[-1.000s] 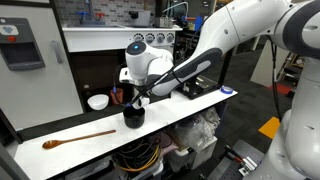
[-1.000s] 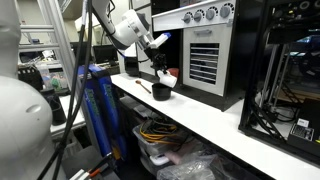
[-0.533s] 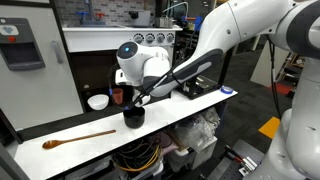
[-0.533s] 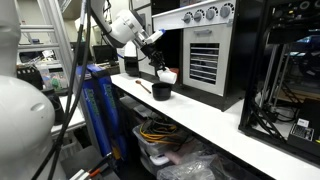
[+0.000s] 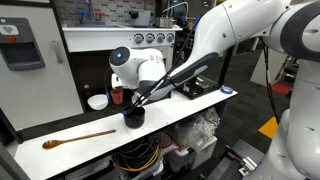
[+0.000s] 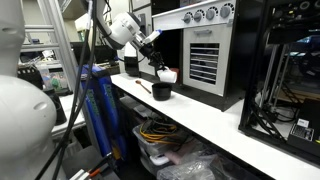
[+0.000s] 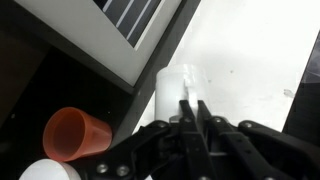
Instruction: Pour the contents of the white mug into the black bowl
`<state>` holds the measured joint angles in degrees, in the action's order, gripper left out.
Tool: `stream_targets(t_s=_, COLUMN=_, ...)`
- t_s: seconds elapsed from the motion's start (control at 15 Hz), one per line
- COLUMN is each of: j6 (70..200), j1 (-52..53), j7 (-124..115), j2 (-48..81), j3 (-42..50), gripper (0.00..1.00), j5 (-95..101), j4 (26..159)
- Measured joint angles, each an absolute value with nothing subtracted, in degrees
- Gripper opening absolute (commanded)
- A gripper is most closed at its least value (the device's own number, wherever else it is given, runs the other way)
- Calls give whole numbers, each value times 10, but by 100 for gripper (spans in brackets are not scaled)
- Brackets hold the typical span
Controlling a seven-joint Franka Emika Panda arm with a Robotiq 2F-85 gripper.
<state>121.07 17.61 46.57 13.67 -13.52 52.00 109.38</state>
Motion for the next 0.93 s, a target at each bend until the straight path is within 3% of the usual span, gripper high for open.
stream_targets(t_s=0.93, j6=1138, j1=218, j7=467, j2=218, j3=-143, gripper=2, j5=606, j4=1024)
